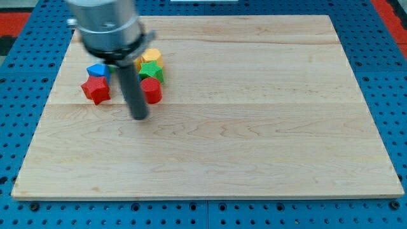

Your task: Slightly push the red circle towards left

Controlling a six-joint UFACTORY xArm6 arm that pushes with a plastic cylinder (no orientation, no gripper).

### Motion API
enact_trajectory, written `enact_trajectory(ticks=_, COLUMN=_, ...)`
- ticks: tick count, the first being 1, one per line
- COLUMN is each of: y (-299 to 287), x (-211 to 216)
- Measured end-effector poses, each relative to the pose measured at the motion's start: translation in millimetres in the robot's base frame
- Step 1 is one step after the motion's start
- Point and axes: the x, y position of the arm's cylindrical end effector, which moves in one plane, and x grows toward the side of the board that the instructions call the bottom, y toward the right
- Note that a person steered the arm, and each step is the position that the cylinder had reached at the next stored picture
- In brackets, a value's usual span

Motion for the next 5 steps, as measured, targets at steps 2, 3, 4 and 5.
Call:
enact_trajectory(ticks=2, y=-4.7, x=-11.9)
enact_trajectory(ticks=3, y=-12.9, x=-18.4)
enact_trajectory(ticks=4, y=-1.9, x=-23.7)
enact_trajectory(ticks=5, y=-1.9, x=-32.9)
